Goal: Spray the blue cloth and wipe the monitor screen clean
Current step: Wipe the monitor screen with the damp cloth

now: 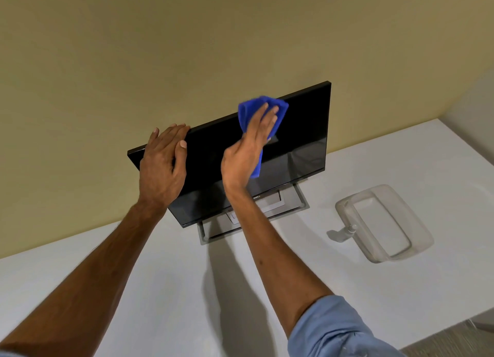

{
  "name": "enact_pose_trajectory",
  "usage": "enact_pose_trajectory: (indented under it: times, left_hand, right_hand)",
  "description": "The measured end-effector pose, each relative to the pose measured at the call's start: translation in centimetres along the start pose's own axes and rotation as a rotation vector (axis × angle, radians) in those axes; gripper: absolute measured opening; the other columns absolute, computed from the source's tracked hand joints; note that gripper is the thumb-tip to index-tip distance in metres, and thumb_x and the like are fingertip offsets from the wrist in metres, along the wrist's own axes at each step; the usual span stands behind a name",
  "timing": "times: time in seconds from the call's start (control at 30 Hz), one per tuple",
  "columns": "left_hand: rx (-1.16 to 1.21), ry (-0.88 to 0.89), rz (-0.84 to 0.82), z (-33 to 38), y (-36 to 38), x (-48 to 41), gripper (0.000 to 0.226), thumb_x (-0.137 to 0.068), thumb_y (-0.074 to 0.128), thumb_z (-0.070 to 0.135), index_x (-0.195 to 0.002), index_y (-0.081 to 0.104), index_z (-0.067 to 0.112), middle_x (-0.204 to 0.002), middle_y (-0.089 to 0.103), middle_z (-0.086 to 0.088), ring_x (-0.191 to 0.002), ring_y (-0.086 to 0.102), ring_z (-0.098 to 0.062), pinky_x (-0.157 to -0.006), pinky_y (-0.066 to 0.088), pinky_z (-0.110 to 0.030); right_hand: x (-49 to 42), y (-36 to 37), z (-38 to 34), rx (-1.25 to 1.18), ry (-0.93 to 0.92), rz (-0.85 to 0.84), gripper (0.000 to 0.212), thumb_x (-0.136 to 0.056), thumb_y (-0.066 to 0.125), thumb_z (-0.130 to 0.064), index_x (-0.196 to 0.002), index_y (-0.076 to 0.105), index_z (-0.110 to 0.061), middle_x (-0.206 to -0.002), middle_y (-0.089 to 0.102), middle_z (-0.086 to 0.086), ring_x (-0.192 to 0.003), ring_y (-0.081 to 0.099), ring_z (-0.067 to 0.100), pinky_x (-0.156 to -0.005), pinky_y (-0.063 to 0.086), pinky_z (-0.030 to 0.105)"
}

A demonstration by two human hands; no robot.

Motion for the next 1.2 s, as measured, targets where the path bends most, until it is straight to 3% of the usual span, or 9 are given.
enact_pose_trajectory:
  times: [0.23,0.43,0.57,0.67,0.73,0.8,0.87,0.97,1.2]
  left_hand:
    - [0.004,0.000,-0.025,0.1,0.0,-0.1,0.045,-0.120,0.037,0.019,-0.155,0.063,0.007,-0.158,0.064,-0.009,-0.156,0.052,-0.025,-0.139,0.022,-0.041]
    - [0.007,-0.008,-0.044,0.1,0.1,-0.2,0.047,-0.120,0.035,0.021,-0.156,0.062,0.008,-0.159,0.063,-0.008,-0.158,0.050,-0.023,-0.140,0.022,-0.045]
    - [-0.016,-0.002,-0.058,0.2,0.3,-0.1,0.047,-0.120,0.034,0.021,-0.155,0.062,0.006,-0.158,0.065,-0.010,-0.156,0.052,-0.026,-0.139,0.024,-0.047]
    - [-0.052,0.014,-0.089,0.1,0.4,-0.4,0.049,-0.121,0.031,0.025,-0.154,0.063,0.008,-0.153,0.069,-0.009,-0.152,0.056,-0.030,-0.135,0.031,-0.048]
    - [-0.089,0.020,-0.111,0.4,0.3,-0.4,0.052,-0.121,0.029,0.029,-0.154,0.062,0.008,-0.152,0.069,-0.011,-0.150,0.058,-0.032,-0.133,0.036,-0.049]
    - [-0.119,0.019,-0.124,0.9,0.2,-0.4,0.053,-0.120,0.029,0.030,-0.156,0.061,0.007,-0.154,0.067,-0.014,-0.148,0.058,-0.036,-0.131,0.038,-0.052]
    - [-0.128,0.033,-0.146,1.6,0.4,-0.6,0.053,-0.120,0.031,0.031,-0.159,0.058,0.007,-0.157,0.064,-0.016,-0.148,0.058,-0.037,-0.129,0.040,-0.054]
    - [-0.109,0.062,-0.206,3.1,1.3,-1.2,0.056,-0.120,0.030,0.034,-0.162,0.054,0.007,-0.164,0.058,-0.016,-0.154,0.053,-0.034,-0.131,0.037,-0.054]
    - [-0.010,0.089,-0.248,6.2,4.5,-3.2,0.055,-0.121,0.029,0.033,-0.164,0.051,0.006,-0.168,0.053,-0.013,-0.160,0.046,-0.027,-0.137,0.028,-0.048]
  right_hand:
    - [-1.4,-0.7,1.3,0.060,-0.098,0.050,0.096,-0.085,0.039,0.020,-0.174,0.016,-0.008,-0.184,0.006,0.010,-0.171,0.004,0.027,-0.136,0.023,0.053]
    - [1.9,-1.7,7.5,-0.251,0.174,-0.001,0.093,-0.102,0.039,-0.001,-0.173,-0.003,-0.042,-0.183,0.004,-0.012,-0.169,0.019,0.031,-0.137,0.022,0.045]
    - [4.3,-1.1,13.0,-0.301,0.416,-0.077,0.080,-0.112,0.032,-0.009,-0.173,-0.010,-0.040,-0.181,0.007,-0.017,-0.167,0.023,0.032,-0.118,0.027,-0.001]
    - [4.3,-2.4,15.1,0.519,0.433,-0.244,0.057,-0.118,0.035,-0.021,-0.166,0.030,0.009,-0.172,0.029,0.030,-0.161,0.029,0.048,-0.136,0.027,0.042]
    - [4.0,-2.6,13.7,0.758,0.315,-0.224,0.051,-0.115,0.043,-0.018,-0.156,0.047,0.012,-0.162,0.041,0.038,-0.156,0.033,0.057,-0.134,0.027,0.056]
    - [4.5,-2.9,14.4,0.177,0.516,-0.088,0.063,-0.112,0.045,-0.011,-0.172,0.024,-0.012,-0.170,0.035,0.025,-0.156,0.037,0.053,-0.122,0.047,0.027]
    - [4.2,-4.0,12.4,-0.382,0.608,0.057,0.083,-0.113,0.038,-0.012,-0.167,-0.007,-0.056,-0.179,0.021,-0.003,-0.161,0.034,0.043,-0.094,0.045,-0.005]
    - [-0.1,-4.3,6.5,-0.200,0.247,0.022,0.079,-0.112,0.038,0.001,-0.176,0.000,-0.024,-0.184,0.005,0.001,-0.170,0.011,0.030,-0.135,0.028,0.031]
    - [-4.6,-2.5,2.6,-0.009,-0.112,0.033,0.092,-0.090,0.039,0.024,-0.173,0.013,-0.004,-0.184,0.004,0.012,-0.171,0.004,0.029,-0.134,0.030,0.053]
Point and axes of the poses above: each hand's wrist, its own x-axis away from the middle knuckle, its own y-axis out of the palm, z = x × y, the point moved 10 cm from there along -x, towards the middle knuckle
